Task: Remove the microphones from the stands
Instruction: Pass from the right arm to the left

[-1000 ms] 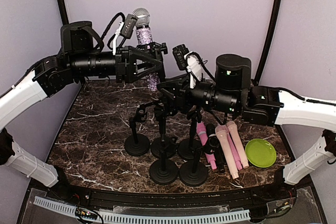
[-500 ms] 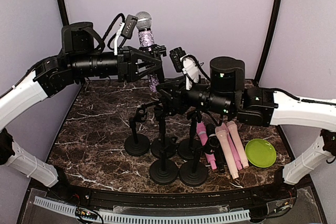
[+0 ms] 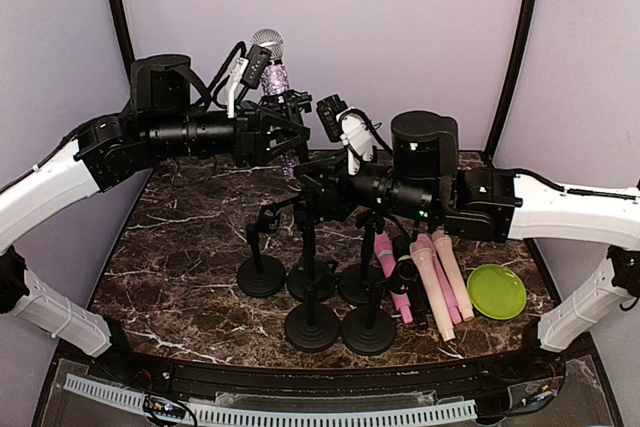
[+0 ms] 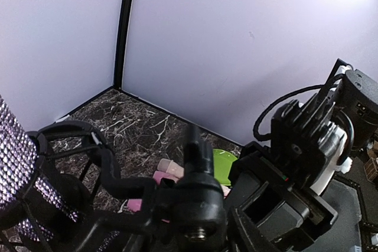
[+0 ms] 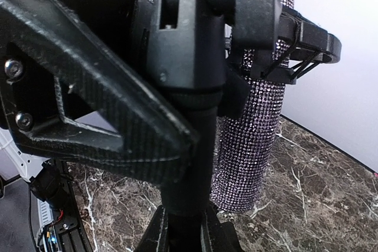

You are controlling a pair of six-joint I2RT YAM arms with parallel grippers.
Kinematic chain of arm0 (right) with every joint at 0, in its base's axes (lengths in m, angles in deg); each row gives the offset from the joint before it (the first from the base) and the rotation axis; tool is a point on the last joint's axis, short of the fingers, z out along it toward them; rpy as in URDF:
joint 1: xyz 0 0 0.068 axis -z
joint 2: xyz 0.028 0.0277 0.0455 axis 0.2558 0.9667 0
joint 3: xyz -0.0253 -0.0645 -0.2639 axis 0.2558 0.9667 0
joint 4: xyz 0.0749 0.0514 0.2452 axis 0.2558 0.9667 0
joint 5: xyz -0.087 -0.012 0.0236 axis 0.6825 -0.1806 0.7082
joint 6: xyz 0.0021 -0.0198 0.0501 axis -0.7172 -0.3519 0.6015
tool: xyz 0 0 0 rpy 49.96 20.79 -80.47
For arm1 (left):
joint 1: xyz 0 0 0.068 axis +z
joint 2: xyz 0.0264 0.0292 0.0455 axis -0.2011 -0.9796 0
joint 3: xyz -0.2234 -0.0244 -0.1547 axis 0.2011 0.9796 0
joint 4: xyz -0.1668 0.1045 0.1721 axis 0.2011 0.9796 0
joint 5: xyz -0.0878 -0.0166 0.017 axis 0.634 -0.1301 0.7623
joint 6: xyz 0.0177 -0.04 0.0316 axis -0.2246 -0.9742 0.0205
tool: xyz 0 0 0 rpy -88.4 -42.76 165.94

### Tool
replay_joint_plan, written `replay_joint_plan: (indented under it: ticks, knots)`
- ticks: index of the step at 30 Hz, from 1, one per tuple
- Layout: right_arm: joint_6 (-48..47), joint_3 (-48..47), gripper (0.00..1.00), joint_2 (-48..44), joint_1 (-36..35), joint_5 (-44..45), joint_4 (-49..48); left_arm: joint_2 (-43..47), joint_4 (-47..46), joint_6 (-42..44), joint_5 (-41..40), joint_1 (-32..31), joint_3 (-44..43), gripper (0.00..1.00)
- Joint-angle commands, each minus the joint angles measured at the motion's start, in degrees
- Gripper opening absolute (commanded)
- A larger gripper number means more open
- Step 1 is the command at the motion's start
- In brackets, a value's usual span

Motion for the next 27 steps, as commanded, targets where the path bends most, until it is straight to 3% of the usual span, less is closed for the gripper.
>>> replay_joint_plan:
  ticks: [1, 14, 19, 27]
  knots:
    - [-0.7, -3.3, 0.00, -0.7, -0.3, -0.4, -10.9, 0.9, -4.9, -1.5, -0.1, 0.1, 2.0, 0.44]
    - [0.2, -2.4, 0.01, -1.0, -0.3, 3.7, -11.3, 4.5, -12.0, -3.1, -1.2, 0.1, 5.9, 0.11]
    - [0.6, -1.9, 0.22, -2.0, -0.4, 3.0, -12.1, 4.4, -11.5, -0.6, -2.5, 0.1, 3.0, 0.00]
    - [0.6, 0.1, 0.63, -6.2, -0.3, 2.8, -12.2, 2.3, -9.2, 7.7, -8.6, 0.1, -4.4, 0.00]
